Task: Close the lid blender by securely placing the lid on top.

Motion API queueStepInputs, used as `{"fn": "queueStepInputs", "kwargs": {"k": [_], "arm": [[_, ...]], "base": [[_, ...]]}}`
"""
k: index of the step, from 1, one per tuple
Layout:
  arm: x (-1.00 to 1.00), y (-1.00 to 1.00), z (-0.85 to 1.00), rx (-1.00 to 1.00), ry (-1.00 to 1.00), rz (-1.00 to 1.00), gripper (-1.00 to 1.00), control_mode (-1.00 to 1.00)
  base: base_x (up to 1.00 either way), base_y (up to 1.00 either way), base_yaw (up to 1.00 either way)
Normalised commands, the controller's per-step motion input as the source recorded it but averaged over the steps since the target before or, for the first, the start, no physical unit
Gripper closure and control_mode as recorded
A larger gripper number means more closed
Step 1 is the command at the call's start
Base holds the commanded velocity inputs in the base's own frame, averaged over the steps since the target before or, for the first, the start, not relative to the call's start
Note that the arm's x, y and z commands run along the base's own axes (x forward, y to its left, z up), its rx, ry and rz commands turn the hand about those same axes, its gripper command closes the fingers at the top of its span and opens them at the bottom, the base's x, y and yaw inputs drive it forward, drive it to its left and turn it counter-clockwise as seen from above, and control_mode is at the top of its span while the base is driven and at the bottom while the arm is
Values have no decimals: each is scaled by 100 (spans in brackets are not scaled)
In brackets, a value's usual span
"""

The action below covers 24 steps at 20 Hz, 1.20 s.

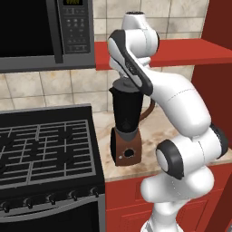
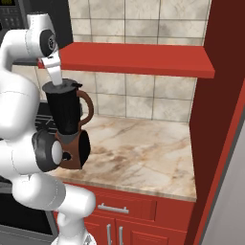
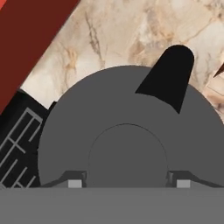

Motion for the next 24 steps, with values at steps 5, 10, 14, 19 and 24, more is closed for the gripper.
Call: {"fn": "queueStepInputs", "kwargs": {"k": [5,10,14,19,24], "arm": [[23,0,-24,-4,-29,0,100,-100],[25,0,-50,0,-19,0,100,-100],[31,0,-59,0,-1,0,100,-100],[1,5,-51,1,-3,0,100,-100],[1,5,-27,0,-1,0,-100,-100]], "base": [[0,0,0],[0,0,0],[0,0,0],[0,0,0],[0,0,0]]}}
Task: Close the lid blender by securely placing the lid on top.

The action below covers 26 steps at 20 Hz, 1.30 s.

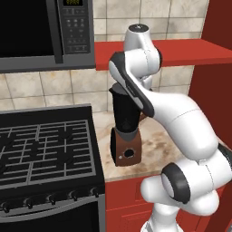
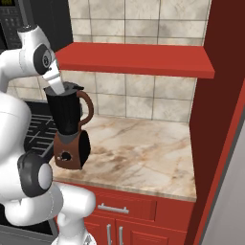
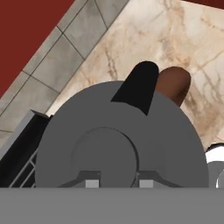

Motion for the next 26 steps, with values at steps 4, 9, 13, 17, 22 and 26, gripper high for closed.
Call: {"fn": "queueStepInputs", "kwargs": {"k": [4,9,13,17,22,26], "arm": [[-1,1,0,1,-10,0,-100,-100],[-12,0,0,2,-17,0,-100,-100],[-42,0,0,2,-21,0,-100,-100],[-71,0,0,4,-24,0,-100,-100],[-99,-5,1,11,-23,0,-100,-100],[-100,-40,-11,5,-20,0,-100,-100]], "base": [[0,0,0],[0,0,0],[0,0,0],[0,0,0],[0,0,0],[0,0,0]]}}
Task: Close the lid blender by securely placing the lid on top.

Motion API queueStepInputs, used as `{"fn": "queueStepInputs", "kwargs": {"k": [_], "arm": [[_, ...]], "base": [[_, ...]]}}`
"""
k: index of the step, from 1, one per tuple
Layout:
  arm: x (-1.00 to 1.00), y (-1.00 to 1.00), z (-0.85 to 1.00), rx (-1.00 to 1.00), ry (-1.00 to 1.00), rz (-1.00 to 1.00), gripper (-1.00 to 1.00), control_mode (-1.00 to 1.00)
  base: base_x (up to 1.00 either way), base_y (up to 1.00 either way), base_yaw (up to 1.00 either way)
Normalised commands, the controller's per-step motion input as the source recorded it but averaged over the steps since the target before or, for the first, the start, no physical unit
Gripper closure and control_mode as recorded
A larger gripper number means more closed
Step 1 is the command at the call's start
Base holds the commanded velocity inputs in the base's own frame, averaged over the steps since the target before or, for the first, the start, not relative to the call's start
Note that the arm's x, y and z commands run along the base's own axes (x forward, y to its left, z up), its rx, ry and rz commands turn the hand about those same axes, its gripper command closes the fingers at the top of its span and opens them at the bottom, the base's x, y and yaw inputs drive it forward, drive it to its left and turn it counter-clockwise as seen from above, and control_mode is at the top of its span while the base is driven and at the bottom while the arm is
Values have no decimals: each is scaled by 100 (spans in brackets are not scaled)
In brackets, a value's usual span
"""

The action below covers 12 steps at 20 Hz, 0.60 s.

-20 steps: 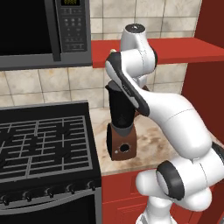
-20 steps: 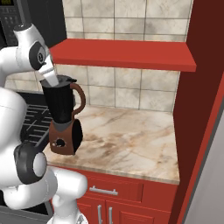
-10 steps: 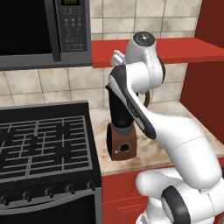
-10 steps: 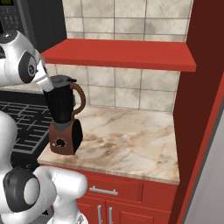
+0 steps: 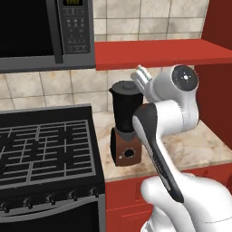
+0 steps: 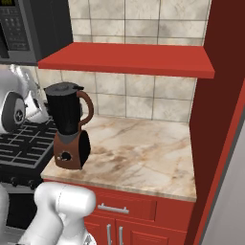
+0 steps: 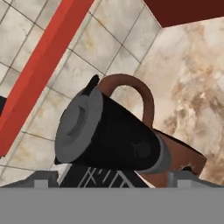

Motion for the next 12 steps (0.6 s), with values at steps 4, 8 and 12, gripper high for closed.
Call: {"fn": "queueStepInputs", "kwargs": {"k": [4,8,12], "arm": [[-96,-56,-12,0,-18,0,-100,-100],[-36,-33,-6,-3,-3,0,-100,-100],[-19,-8,-1,0,0,0,-100,-100]], "base": [[0,0,0],[0,0,0],[0,0,0]]}}
